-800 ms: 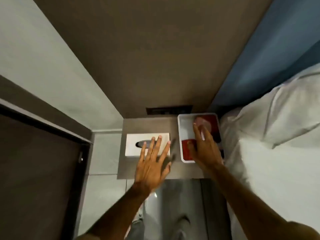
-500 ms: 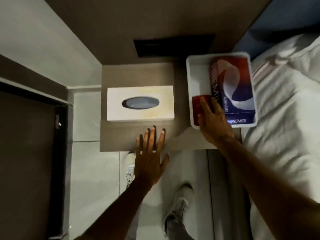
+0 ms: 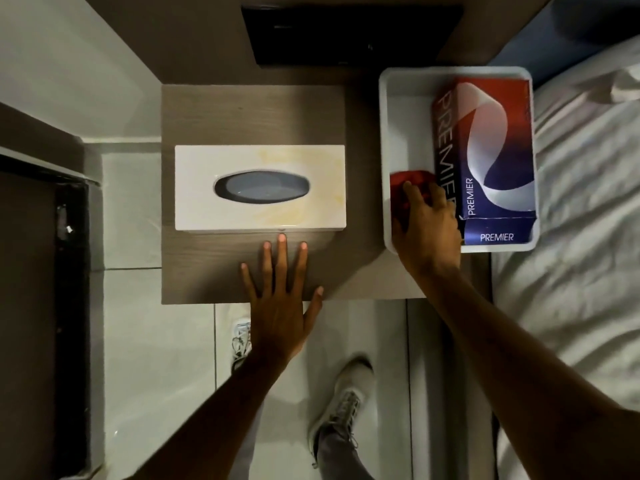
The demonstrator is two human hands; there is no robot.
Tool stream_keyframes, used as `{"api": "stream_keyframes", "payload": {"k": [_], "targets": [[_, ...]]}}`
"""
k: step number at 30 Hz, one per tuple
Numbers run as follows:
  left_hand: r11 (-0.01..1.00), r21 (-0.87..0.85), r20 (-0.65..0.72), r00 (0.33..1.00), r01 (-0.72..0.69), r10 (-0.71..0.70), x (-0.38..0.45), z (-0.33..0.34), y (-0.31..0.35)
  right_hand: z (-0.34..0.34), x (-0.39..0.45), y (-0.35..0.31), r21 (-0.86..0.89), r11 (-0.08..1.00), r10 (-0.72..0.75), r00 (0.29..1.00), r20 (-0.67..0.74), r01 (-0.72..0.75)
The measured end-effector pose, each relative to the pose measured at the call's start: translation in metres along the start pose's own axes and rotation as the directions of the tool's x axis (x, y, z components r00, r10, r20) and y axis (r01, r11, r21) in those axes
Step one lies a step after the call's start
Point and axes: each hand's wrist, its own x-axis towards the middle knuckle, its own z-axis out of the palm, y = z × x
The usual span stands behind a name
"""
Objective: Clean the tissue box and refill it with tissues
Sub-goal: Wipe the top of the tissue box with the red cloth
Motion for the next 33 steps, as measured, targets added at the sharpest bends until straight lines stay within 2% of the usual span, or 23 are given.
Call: {"api": "stream_keyframes", "payload": {"k": [6, 8, 11, 12, 14, 17, 19, 22, 26, 30, 31, 33], "targets": [[1.000, -0.023, 0.112, 0.994, -0.002, 0.004, 0.000, -0.038, 0.004, -0.016, -0.013, -0.015, 0.086, 0.996, 0.007, 0.996, -0.089, 0.001], [0.989, -0.117, 0.134, 0.985, -0.094, 0.109, -0.003, -0.060, 0.006, -0.026, -0.025, -0.021, 0.138, 0.990, 0.013, 0.981, -0.192, 0.014], [0.938, -0.204, -0.012, 0.958, -0.282, 0.285, 0.003, -0.100, -0.009, -0.039, -0.043, -0.044, 0.245, 0.967, 0.009, 0.951, -0.310, 0.071], [0.938, -0.197, -0.072, 0.958, -0.286, 0.277, 0.013, -0.112, -0.020, -0.042, -0.046, -0.055, 0.258, 0.961, -0.010, 0.944, -0.331, 0.101], [0.969, -0.163, -0.143, 0.976, -0.187, 0.164, 0.045, -0.131, -0.048, -0.041, -0.044, -0.078, 0.250, 0.958, -0.058, 0.947, -0.317, 0.142], [0.998, -0.070, -0.111, 0.994, 0.008, -0.016, 0.103, -0.139, -0.093, -0.029, -0.032, -0.106, 0.205, 0.964, -0.135, 0.977, -0.166, 0.169], [0.998, -0.020, -0.064, 0.996, 0.055, -0.056, 0.130, -0.132, -0.115, -0.017, -0.027, -0.114, 0.127, 0.978, -0.147, 0.981, -0.129, 0.163], [0.998, -0.057, -0.027, 0.999, 0.027, -0.029, 0.148, -0.112, -0.132, 0.000, -0.022, -0.116, 0.118, 0.979, -0.149, 0.977, -0.156, 0.168], [0.978, -0.207, -0.133, 0.991, -0.012, -0.016, 0.149, -0.097, -0.138, 0.020, -0.016, -0.129, 0.299, 0.940, -0.119, 0.980, -0.157, 0.162], [0.962, -0.265, -0.200, 0.980, -0.065, 0.011, 0.148, -0.096, -0.137, 0.028, -0.006, -0.168, 0.269, 0.962, 0.010, 0.974, -0.224, 0.052], [0.962, -0.265, -0.202, 0.979, -0.063, 0.008, 0.147, -0.097, -0.137, 0.028, -0.004, -0.181, 0.260, 0.964, -0.006, 0.976, -0.218, 0.064], [0.965, -0.254, -0.219, 0.976, -0.073, 0.016, 0.144, -0.097, -0.138, 0.029, -0.004, -0.205, 0.205, 0.954, -0.183, 0.967, -0.178, 0.218]]}}
